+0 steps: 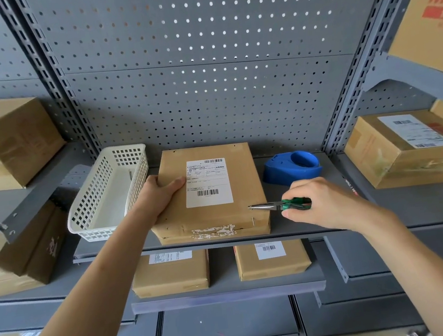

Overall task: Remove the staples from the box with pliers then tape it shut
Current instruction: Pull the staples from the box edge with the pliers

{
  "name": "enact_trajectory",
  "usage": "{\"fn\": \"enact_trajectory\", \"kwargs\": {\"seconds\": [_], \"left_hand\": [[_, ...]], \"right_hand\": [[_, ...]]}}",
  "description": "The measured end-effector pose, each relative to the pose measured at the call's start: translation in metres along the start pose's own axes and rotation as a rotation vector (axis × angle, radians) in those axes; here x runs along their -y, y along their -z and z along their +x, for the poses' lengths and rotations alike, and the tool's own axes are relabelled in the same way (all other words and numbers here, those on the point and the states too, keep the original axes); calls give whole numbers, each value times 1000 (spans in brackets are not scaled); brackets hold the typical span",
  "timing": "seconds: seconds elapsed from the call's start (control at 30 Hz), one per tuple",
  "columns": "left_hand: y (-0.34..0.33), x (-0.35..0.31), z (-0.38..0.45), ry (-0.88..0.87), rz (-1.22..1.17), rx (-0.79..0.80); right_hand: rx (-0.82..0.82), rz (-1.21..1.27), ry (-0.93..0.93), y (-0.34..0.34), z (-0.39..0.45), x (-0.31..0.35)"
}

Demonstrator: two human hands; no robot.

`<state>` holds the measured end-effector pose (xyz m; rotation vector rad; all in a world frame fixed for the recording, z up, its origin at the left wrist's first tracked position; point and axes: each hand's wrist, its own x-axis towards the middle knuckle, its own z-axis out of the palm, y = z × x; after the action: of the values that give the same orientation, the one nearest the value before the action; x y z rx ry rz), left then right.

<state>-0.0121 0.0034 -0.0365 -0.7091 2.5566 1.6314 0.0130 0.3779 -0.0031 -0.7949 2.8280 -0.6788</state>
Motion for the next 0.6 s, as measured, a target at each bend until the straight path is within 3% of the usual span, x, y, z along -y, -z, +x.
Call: {"fn": "enact_trajectory", "kwargs": {"seconds": [0.6], "left_hand": [[0, -3, -3, 3, -10, 2]], "right_hand": [[-30, 57, 21, 4, 2, 0]]}}
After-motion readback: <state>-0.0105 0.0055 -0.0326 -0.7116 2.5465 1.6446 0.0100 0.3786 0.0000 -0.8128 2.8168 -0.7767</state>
